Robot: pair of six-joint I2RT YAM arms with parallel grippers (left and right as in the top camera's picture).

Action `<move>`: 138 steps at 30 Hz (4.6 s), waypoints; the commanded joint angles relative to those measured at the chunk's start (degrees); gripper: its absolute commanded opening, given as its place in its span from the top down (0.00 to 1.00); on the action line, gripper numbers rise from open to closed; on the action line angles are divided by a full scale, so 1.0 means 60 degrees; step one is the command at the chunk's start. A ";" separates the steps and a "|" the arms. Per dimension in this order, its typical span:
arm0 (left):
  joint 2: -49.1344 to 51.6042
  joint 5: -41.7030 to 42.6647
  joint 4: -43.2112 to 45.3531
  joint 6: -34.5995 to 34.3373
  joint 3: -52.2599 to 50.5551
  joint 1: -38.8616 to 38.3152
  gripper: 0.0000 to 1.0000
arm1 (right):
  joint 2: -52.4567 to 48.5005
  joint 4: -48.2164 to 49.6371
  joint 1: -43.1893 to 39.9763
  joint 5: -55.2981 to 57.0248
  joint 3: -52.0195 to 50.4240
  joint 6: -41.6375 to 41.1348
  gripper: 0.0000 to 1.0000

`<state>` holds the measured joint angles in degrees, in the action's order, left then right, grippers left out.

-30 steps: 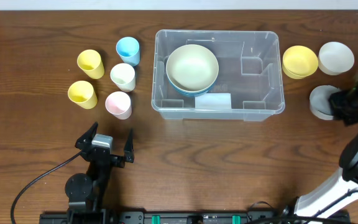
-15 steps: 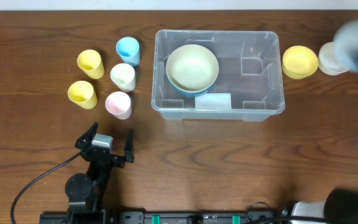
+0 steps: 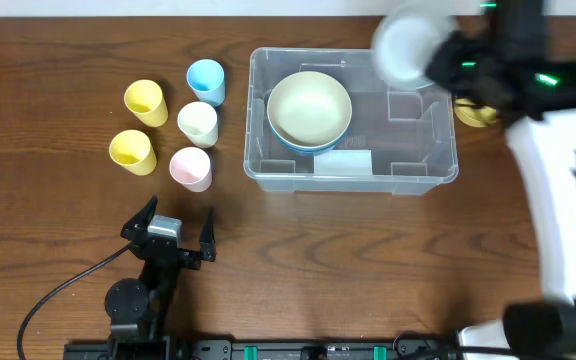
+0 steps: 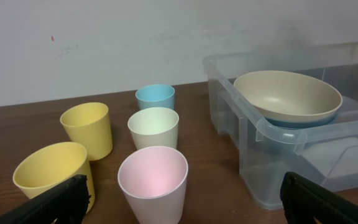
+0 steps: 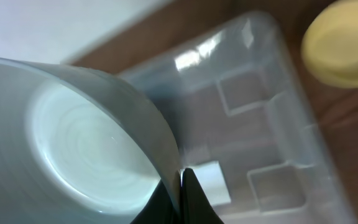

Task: Pack container
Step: 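Lift the grey bowl and set it in the bin's right side, then move the right gripper to the yellow bowl and grasp its rim, then carry the yellow bowl into the bin onto the grey bowl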

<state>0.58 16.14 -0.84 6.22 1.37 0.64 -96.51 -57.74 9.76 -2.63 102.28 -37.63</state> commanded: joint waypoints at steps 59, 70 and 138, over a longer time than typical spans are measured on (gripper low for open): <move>-0.0058 0.0058 -0.0302 -0.0011 -0.0189 0.0044 0.02 | -0.4127 -0.0397 0.0000 0.0357 0.1173 0.0838 0.16; -0.0058 0.0058 -0.0302 -0.0011 -0.0189 0.0044 0.02 | -0.2922 -0.2444 -0.1745 0.2047 0.4696 0.1107 0.01; -0.0058 0.0058 -0.0302 -0.0011 -0.0189 0.0044 0.02 | 0.0350 -0.1038 -0.4448 -0.1104 0.2138 -0.0073 0.99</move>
<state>0.58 16.14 -0.84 6.22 1.37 0.64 -101.06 -64.99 -20.47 -5.56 113.93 -39.44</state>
